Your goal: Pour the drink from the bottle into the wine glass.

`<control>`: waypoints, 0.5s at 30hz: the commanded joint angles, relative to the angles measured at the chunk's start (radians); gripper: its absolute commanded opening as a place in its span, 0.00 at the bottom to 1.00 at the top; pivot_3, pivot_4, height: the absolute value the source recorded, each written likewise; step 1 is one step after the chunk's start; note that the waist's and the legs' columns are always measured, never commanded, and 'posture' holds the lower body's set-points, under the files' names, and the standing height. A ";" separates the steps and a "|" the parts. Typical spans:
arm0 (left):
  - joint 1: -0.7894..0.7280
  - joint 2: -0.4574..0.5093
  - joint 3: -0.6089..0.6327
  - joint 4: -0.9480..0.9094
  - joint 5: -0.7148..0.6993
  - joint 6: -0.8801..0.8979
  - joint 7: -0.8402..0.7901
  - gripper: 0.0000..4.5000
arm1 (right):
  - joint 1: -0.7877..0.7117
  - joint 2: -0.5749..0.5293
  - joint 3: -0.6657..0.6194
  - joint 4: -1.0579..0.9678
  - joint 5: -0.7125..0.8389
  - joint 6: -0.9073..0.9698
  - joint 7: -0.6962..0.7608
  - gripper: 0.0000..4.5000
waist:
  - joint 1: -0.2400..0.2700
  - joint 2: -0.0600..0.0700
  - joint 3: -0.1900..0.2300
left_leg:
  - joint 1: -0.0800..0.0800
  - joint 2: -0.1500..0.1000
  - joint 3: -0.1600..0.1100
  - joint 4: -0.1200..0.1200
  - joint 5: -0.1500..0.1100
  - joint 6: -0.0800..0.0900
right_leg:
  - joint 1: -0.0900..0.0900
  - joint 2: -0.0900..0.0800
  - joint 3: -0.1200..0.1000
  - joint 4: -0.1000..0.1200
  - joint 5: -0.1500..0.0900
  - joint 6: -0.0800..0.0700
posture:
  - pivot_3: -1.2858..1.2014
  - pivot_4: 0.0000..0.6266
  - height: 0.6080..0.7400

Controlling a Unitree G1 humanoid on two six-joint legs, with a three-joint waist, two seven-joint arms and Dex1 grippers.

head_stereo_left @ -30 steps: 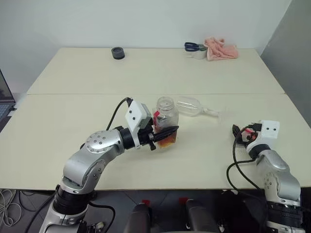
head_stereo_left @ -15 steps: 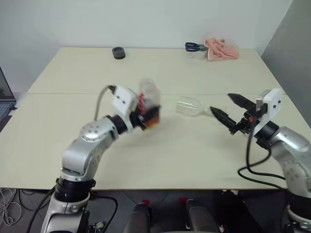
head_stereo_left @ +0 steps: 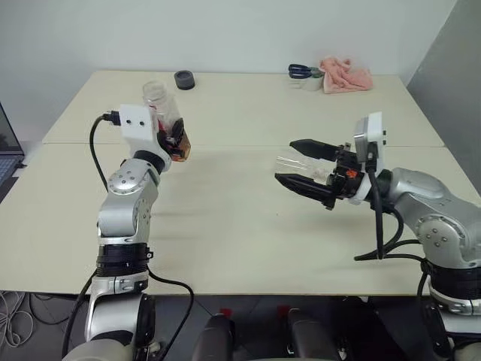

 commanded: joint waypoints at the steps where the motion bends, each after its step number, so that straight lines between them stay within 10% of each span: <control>1: 0.003 0.006 0.034 0.026 0.010 -0.085 0.000 0.41 | -0.015 0.012 -0.008 -0.022 0.000 -0.029 0.007 0.99 | 0.000 0.000 0.000 | 0.000 0.000 0.000 0.000 0.000 0.000 | 0.000 0.000 0.000 0.000 0.000 0.000 | 0.52 0.24 1.00; 15: 0.026 -0.001 0.010 0.247 0.042 -0.205 -0.046 0.41 | 0.010 0.035 -0.007 -0.038 -0.012 -0.038 -0.012 0.99 | 0.000 0.000 0.000 | 0.000 0.000 -0.001 0.000 0.000 0.000 | 0.000 0.000 -0.001 0.001 0.000 0.000 | 0.52 0.24 1.00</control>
